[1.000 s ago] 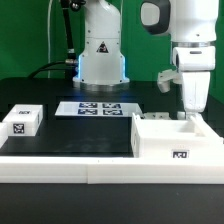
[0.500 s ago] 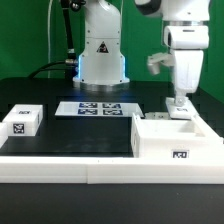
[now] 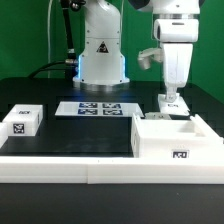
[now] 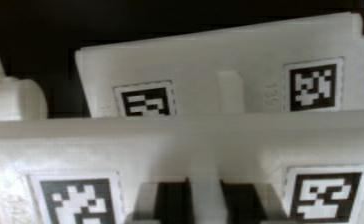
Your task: Assemble cabinet
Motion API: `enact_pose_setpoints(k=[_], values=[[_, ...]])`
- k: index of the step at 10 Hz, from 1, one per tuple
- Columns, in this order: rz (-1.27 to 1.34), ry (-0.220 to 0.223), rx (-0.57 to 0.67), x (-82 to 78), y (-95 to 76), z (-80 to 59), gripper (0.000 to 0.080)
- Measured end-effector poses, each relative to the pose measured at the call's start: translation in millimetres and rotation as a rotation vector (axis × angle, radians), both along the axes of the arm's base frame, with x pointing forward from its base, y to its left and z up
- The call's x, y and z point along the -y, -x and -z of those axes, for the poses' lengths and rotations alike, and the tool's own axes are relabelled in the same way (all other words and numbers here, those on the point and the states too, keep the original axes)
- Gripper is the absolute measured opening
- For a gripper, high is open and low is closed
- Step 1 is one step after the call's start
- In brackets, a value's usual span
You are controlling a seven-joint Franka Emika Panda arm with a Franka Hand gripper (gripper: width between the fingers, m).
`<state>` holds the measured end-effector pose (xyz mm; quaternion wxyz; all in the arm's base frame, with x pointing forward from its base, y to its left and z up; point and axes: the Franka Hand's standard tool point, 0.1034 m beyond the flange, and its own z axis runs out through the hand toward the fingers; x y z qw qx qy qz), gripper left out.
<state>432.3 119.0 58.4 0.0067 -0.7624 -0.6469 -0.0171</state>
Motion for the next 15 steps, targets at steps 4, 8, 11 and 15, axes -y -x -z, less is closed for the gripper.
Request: enact_pose_setpoints(k=[4, 8, 11, 15], values=[[-0.012, -0.002, 0.001, -2.3, -10.0, 0.2, 0.0070], [-0.011, -0.002, 0.003, -2.5, -11.4, -0.2, 0.0070], [-0.009, -0.004, 0.007, -2.7, -15.1, -0.6, 0.0070], [0.000, -0.003, 0.003, 1.4, -16.0, 1.5, 0.0070]])
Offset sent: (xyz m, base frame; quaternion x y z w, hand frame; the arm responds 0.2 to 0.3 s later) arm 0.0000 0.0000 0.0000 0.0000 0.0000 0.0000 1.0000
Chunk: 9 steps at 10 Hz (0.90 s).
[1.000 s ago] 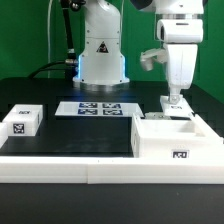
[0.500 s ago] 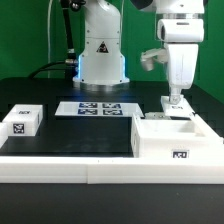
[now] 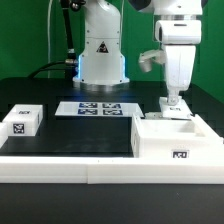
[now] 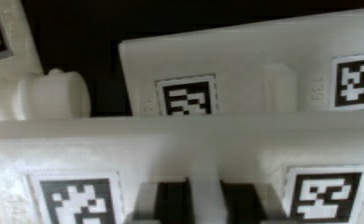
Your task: Assemble cabinet
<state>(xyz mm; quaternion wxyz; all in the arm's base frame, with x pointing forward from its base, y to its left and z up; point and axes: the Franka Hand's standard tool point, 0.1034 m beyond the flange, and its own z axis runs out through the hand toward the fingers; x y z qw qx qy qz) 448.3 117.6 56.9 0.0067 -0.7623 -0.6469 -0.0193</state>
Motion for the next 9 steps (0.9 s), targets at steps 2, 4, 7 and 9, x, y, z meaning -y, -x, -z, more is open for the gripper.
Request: enact_pose_setpoints(k=[2, 4, 7, 9], values=[[0.000, 0.000, -0.001, 0.0, 0.3, 0.3, 0.0070], [-0.001, 0.000, -0.001, -0.2, 0.2, 0.5, 0.0070], [-0.004, 0.008, -0.017, -2.0, -8.6, -2.3, 0.0070], [-0.003, 0.012, -0.027, -2.2, -12.9, -2.5, 0.0070]])
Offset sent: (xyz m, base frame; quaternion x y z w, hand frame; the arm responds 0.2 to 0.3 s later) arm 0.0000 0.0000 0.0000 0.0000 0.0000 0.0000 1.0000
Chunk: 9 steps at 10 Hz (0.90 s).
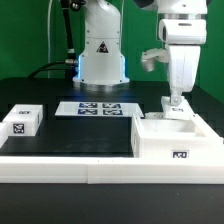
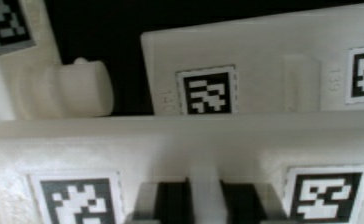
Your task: Assemble cabinet
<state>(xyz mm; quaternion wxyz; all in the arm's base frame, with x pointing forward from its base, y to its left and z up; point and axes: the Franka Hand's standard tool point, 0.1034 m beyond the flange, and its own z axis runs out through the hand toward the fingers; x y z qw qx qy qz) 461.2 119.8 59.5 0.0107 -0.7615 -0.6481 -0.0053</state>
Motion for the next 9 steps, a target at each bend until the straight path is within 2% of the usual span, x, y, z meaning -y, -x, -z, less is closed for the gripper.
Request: enact_pose_setpoints(k=[4, 7, 9], values=[[-0.001, -0.001, -0.003, 0.3, -0.9, 2.6, 0.0070], [0.003, -0.012, 0.016, 4.0, -22.9, 4.1, 0.0070], [-0.026, -0.009, 0.013, 4.9, -25.7, 3.7, 0.0070]])
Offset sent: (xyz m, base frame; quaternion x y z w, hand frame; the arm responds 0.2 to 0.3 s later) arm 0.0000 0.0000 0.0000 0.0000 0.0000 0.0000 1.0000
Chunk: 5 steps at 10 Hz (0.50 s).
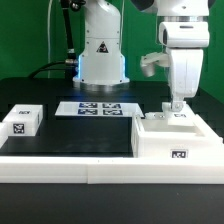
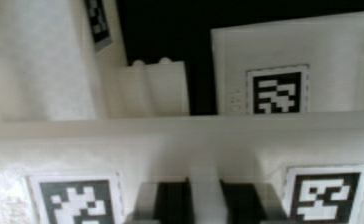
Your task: Assemble cabinet
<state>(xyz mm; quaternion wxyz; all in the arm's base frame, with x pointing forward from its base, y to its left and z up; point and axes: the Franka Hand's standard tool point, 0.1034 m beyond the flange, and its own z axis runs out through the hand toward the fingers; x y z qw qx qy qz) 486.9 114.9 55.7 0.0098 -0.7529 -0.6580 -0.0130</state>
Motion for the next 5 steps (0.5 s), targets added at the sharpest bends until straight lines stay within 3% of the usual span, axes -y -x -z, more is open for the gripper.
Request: enact_pose_setpoints(k=[5], values=[[0.003, -0.015, 0.036, 1.5, -8.2, 0.6, 0.0070]])
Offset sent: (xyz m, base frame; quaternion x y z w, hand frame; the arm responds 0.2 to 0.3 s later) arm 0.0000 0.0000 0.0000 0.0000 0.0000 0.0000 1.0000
